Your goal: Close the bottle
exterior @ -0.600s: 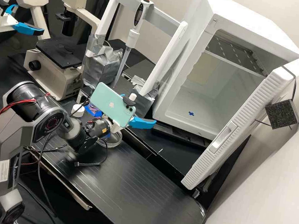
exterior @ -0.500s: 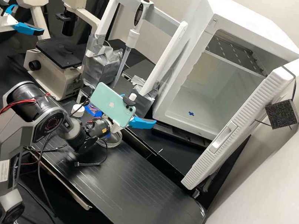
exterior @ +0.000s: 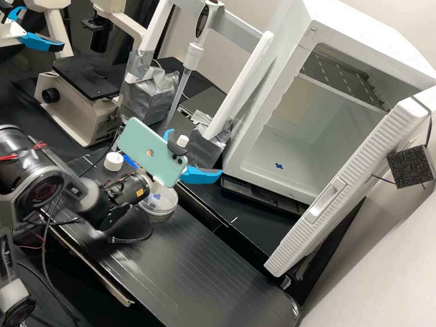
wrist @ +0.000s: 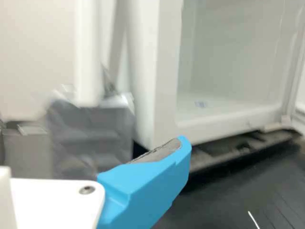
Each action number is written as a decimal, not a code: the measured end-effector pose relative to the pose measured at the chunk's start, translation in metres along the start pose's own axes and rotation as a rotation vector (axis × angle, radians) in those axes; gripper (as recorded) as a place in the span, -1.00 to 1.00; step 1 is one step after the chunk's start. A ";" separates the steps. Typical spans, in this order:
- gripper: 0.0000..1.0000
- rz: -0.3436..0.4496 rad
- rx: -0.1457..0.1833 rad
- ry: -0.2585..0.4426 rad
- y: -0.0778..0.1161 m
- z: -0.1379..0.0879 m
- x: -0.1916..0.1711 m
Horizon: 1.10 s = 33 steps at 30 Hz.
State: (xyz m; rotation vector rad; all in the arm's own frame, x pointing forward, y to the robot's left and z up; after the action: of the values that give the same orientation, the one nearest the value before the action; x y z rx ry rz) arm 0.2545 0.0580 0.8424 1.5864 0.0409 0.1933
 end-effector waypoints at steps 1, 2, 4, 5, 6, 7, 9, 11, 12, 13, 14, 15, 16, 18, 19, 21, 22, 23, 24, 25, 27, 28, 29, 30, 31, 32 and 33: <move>1.00 0.008 0.002 0.021 0.001 -0.003 -0.005; 1.00 0.020 0.008 0.061 0.000 -0.010 -0.014; 1.00 0.027 0.018 0.131 -0.003 -0.021 -0.028; 1.00 0.021 0.023 0.169 -0.006 -0.026 -0.035; 1.00 0.011 0.021 0.197 -0.010 -0.030 -0.042; 1.00 -0.010 0.012 0.227 -0.016 -0.034 -0.048; 1.00 -0.069 -0.005 0.273 -0.030 -0.042 -0.059; 1.00 -0.131 -0.028 0.301 -0.043 -0.046 -0.069; 1.00 -0.160 -0.039 0.309 -0.049 -0.047 -0.073; 1.00 -0.187 -0.049 0.316 -0.055 -0.048 -0.078; 1.00 -0.223 -0.054 0.326 -0.062 -0.049 -0.082; 1.00 -0.239 -0.059 0.321 -0.065 -0.048 -0.085; 1.00 -0.254 -0.062 0.315 -0.068 -0.046 -0.088; 1.00 -0.282 -0.059 0.297 -0.073 -0.043 -0.092; 1.00 -0.289 -0.059 0.291 -0.074 -0.041 -0.093; 1.00 -0.305 -0.062 0.270 -0.076 -0.037 -0.096; 1.00 -0.310 -0.064 0.263 -0.077 -0.035 -0.098; 1.00 -0.317 -0.066 0.258 -0.077 -0.034 -0.099; 1.00 -0.318 -0.067 0.257 -0.077 -0.034 -0.099; 1.00 -0.319 -0.067 0.256 -0.077 -0.033 -0.100; 1.00 -0.317 -0.070 0.249 -0.077 -0.032 -0.100; 1.00 -0.315 -0.071 0.244 -0.077 -0.031 -0.099; 1.00 -0.309 -0.073 0.236 -0.076 -0.029 -0.098; 1.00 -0.306 -0.076 0.225 -0.076 -0.028 -0.098; 1.00 -0.302 -0.078 0.217 -0.075 -0.026 -0.097; 1.00 -0.296 -0.080 0.206 -0.074 -0.025 -0.096; 1.00 -0.292 -0.083 0.198 -0.073 -0.023 -0.095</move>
State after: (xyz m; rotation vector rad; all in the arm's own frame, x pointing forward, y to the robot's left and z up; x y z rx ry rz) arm 0.1642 0.0689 0.7604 1.4553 0.4113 0.1213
